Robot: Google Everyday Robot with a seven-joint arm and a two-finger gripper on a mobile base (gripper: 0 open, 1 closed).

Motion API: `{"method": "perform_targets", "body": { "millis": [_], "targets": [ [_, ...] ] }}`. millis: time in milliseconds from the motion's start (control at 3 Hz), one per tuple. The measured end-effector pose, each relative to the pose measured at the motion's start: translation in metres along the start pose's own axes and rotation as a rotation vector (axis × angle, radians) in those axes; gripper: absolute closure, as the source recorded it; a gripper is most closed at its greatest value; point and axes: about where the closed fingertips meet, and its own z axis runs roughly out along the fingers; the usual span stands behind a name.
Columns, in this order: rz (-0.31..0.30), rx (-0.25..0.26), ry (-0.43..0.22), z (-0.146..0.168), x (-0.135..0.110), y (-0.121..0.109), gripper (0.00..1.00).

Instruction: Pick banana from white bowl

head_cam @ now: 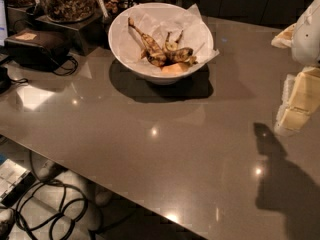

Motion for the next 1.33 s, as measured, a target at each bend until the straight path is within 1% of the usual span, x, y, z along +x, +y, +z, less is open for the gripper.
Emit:
{"method": "perform_targets", "body": {
  "millis": [333, 667, 1000, 1333],
  "targets": [
    [0.003, 0.006, 0.001, -0.001, -0.002, -0.001, 0.00],
    [0.060, -0.014, 0.040, 0.004, -0.005, -0.011, 0.00],
    [0.149, -0.085, 0.095, 0.030, -0.038, -0.058, 0.00],
    [0.147, -0.054, 0.072, 0.030, -0.044, -0.066, 0.00]
  ]
}}
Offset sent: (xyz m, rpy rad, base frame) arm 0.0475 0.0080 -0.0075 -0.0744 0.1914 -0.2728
